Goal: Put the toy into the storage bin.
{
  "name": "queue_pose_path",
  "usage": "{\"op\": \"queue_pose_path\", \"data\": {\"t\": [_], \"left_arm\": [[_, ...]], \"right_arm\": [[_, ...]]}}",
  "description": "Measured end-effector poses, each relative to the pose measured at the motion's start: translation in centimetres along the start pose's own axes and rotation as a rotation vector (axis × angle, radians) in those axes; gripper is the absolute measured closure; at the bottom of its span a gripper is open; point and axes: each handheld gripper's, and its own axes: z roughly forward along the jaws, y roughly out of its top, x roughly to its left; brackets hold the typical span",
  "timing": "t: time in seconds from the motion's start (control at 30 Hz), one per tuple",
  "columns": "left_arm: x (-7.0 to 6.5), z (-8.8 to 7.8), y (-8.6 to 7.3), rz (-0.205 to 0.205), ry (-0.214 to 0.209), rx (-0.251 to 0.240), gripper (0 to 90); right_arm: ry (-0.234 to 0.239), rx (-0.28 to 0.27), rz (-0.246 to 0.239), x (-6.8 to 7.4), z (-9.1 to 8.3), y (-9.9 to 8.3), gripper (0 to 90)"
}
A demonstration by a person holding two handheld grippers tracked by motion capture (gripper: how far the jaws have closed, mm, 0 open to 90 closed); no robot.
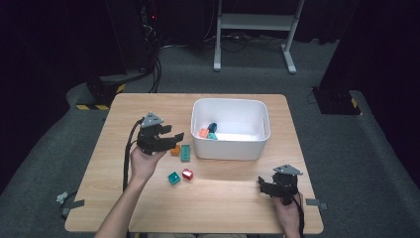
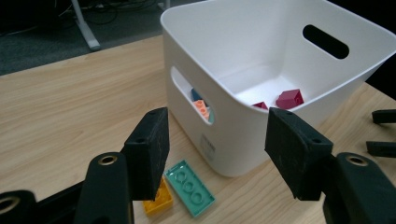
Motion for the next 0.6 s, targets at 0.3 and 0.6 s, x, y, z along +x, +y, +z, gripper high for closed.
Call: {"op": "queue_pose_path", "data": {"t": [0.3, 0.6], "left_arm": [[0.7, -0.7, -2.7, -0.048, 0.020, 0.003, 39.7], [0.7, -1.2, -5.7, -0.067, 0.032, 0.018, 39.0]], "right_arm": [[-0.001, 0.001, 0.001, 0.0, 0.0, 0.0, 15.0], [-0.001, 0.001, 0.001, 0.0, 0.0, 0.0, 14.9]]}}
